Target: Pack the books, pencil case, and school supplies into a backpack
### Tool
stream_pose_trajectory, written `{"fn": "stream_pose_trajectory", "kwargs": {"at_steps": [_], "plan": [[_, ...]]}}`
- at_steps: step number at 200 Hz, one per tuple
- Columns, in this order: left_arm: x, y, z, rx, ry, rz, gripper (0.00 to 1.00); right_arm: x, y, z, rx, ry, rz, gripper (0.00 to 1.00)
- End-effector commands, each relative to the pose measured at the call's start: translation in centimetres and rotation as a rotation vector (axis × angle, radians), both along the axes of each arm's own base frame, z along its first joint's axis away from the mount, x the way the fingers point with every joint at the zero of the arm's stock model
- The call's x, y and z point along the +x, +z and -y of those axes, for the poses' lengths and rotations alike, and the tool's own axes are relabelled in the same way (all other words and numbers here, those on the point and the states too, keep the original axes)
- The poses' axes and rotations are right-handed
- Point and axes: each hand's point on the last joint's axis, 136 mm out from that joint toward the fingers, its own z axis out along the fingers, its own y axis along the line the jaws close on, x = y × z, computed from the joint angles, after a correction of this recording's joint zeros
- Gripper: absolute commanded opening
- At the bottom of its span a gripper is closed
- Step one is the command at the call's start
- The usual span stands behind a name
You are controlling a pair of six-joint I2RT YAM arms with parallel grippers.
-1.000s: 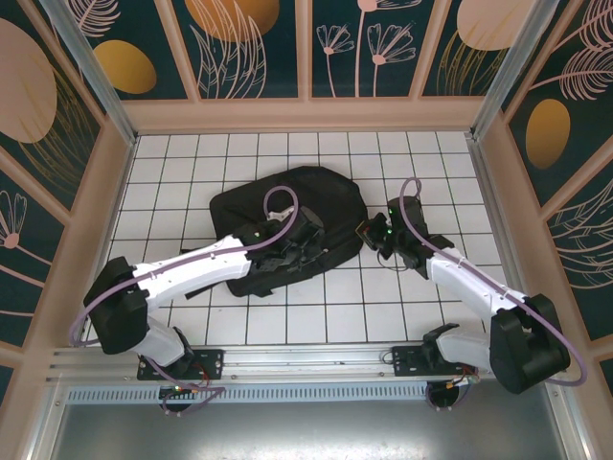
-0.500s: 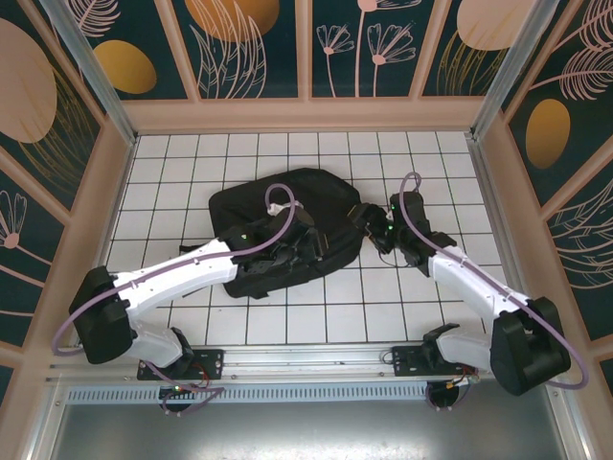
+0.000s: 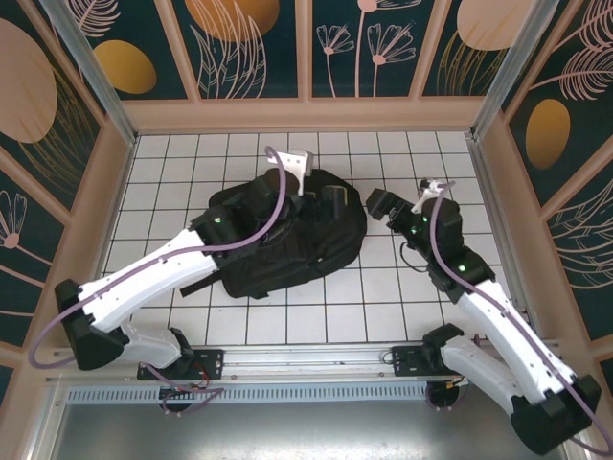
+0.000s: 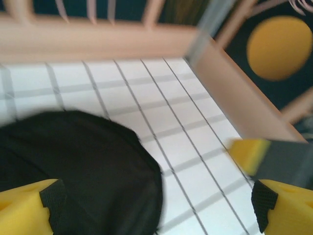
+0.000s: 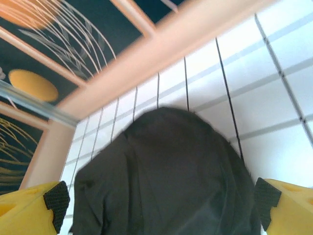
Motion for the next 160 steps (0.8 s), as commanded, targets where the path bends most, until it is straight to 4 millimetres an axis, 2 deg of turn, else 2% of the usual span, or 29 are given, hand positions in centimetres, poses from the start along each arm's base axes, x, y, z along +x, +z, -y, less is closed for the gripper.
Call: {"fn": "stream_pose_trajectory", "kwargs": {"at_steps": [1,6,12,16,19,25,30,39,40,44,58,63,76,91,109,123,131,144,160], "plan": [[1.5,4.6,-12.7,0.193,0.522,0.277,0.98,0.9,3.3,5.7,-0.099,-0.305,0.074,0.99],[1.3,5.2,-15.7,0.186,0.658,0.329,0.99,1.1,3.1,6.8,-0.104,-0.379,0.050,0.99],[1.4,5.4,-18.2,0.163,0.734,0.374,0.98,1.3,3.3,7.8,-0.112,-0.439,0.038,0.99],[1.9,4.5,-19.2,0.172,0.728,0.391,0.98,1.5,3.4,8.1,-0.129,-0.459,0.039,0.99],[2.0,4.9,-20.3,0.150,0.725,0.415,0.98,1.7,3.5,8.2,-0.146,-0.463,0.047,0.99],[2.7,3.4,-21.2,0.151,0.657,0.443,0.99,2.0,3.9,8.3,-0.174,-0.464,0.072,0.99],[3.0,2.9,-23.0,0.137,0.663,0.470,0.98,2.2,4.3,8.2,-0.188,-0.457,0.099,0.99],[2.9,0.5,-26.3,0.138,0.727,0.509,0.99,2.7,5.3,7.5,-0.194,-0.421,0.185,0.99],[3.0,-0.6,-26.6,0.156,0.733,0.502,0.99,2.7,5.3,7.4,-0.195,-0.417,0.193,0.99],[2.6,-1.5,-27.7,0.160,0.763,0.524,0.99,2.7,5.6,7.1,-0.206,-0.395,0.231,0.99],[1.5,-5.4,-30.7,0.223,0.834,0.555,0.99,2.5,6.7,6.0,-0.275,-0.319,0.389,0.99],[1.4,-7.3,-31.6,0.267,0.855,0.530,0.99,2.4,7.1,5.7,-0.302,-0.298,0.450,0.99],[0.8,-12.0,-34.5,0.316,0.967,0.410,0.99,2.3,6.9,5.7,-0.370,-0.302,0.534,0.99],[-0.2,-15.6,-37.3,0.279,1.081,0.338,0.99,2.9,5.4,7.0,-0.427,-0.369,0.517,0.99],[0.6,-18.4,-38.6,0.344,1.041,0.256,0.99,3.6,3.0,8.8,-0.513,-0.418,0.470,0.99],[1.0,-21.9,-39.3,0.395,1.031,0.151,0.99,3.8,0.5,11.3,-0.540,-0.482,0.417,0.99],[1.8,-22.5,-39.2,0.407,1.004,0.109,0.99,3.7,-0.9,12.7,-0.526,-0.504,0.392,0.99],[3.1,-21.5,-37.9,0.345,0.934,0.189,0.99,3.3,-3.2,14.4,-0.507,-0.513,0.367,0.99],[3.6,-20.0,-37.8,0.187,0.964,0.301,0.99,2.9,-6.4,16.7,-0.454,-0.559,0.300,0.99]]}}
